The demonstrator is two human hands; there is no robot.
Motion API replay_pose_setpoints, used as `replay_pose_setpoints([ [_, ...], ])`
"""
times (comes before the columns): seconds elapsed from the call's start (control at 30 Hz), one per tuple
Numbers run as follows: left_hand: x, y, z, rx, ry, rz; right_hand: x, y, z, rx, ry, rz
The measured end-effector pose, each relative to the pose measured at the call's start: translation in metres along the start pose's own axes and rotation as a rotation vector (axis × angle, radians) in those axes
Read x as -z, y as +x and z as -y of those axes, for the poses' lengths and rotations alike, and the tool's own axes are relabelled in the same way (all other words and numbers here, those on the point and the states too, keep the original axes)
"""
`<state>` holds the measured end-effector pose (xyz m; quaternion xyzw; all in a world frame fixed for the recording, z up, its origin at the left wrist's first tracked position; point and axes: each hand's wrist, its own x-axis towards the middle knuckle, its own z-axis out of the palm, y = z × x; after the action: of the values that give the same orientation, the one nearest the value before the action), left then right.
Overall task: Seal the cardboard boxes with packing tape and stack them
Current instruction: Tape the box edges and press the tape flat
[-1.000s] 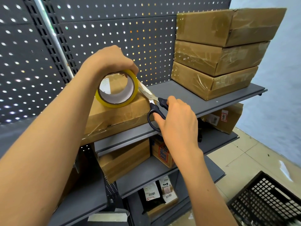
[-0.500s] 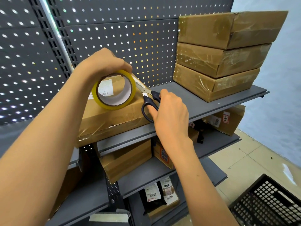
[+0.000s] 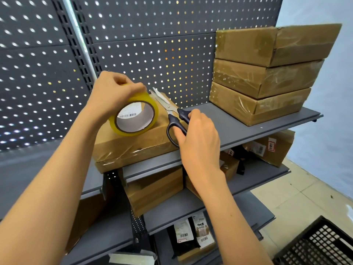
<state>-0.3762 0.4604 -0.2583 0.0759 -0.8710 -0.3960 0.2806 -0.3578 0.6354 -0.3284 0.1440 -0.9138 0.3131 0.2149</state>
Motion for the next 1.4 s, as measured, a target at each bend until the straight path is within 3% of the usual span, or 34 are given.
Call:
replay_pose_setpoints([
  [0.23,0.017,-0.012,0.005,0.025,-0.274,-0.177,-0.004,0.002,0.010,0.042,0.070,-0.034],
  [0.37,0.024,-0.014,0.002,-0.004,-0.256,-0.200,-0.003,0.006,0.011,0.061,0.091,-0.058],
  [0.47,0.043,-0.011,0.006,0.016,-0.281,-0.305,0.007,0.014,-0.009,-0.041,0.072,-0.122],
  [0.63,0.065,-0.009,0.008,-0.103,-0.081,-0.387,0.023,0.037,-0.047,-0.159,0.057,-0.185],
  [1.4,0.016,0.004,0.046,-0.116,0.014,-0.367,-0.054,0.069,-0.099,-0.280,-0.061,0.143],
])
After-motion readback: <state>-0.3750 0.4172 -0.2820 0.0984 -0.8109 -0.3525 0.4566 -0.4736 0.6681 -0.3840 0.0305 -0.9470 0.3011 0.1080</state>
